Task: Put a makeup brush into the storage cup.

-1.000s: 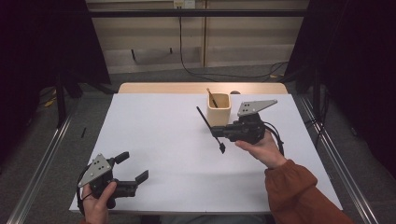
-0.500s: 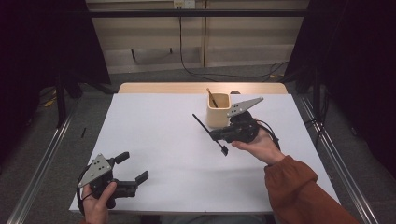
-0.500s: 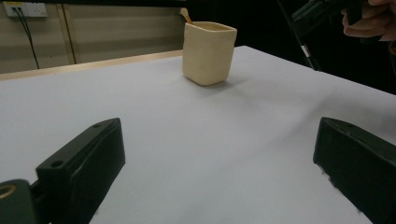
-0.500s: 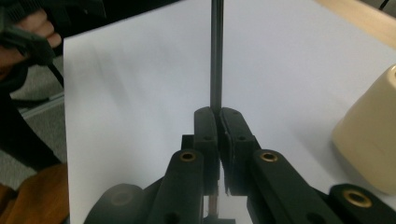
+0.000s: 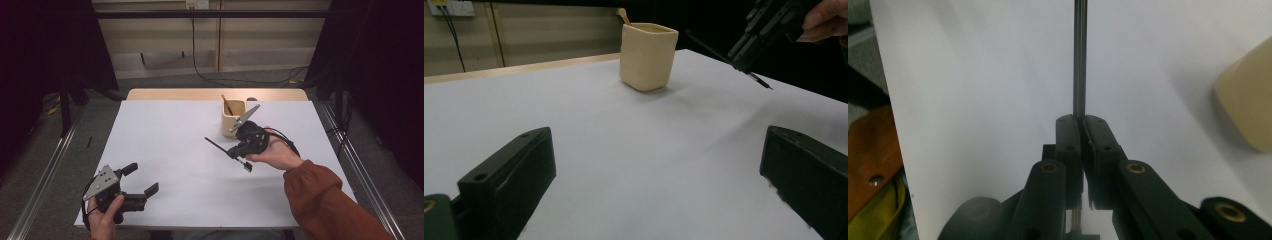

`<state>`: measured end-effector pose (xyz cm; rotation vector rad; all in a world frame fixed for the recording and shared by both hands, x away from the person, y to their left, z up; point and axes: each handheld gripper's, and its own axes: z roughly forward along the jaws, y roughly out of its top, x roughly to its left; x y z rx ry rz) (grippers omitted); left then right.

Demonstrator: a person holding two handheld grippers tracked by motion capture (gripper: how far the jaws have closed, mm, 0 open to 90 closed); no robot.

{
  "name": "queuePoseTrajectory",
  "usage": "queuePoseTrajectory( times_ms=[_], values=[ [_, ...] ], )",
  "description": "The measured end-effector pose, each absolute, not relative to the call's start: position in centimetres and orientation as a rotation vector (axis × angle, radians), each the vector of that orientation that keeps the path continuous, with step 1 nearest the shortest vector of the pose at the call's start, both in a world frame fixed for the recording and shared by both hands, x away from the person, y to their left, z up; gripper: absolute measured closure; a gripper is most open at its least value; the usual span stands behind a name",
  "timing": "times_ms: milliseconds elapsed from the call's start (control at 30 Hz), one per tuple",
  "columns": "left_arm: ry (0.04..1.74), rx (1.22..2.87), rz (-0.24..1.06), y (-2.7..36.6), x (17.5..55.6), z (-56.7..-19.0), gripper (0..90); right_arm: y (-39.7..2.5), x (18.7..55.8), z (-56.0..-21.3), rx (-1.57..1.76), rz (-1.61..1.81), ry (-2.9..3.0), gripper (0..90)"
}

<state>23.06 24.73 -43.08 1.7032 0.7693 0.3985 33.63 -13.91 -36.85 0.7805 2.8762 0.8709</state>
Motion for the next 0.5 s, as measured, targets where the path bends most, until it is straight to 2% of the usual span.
queuePoseTrajectory(
  times_ms=[500],
  values=[
    [0.758,1.724,0.394,24.4,23.0,-43.0,1.0,-12.3,33.3,-37.8,0.631,0.577,3.073,86.0]
  ],
)
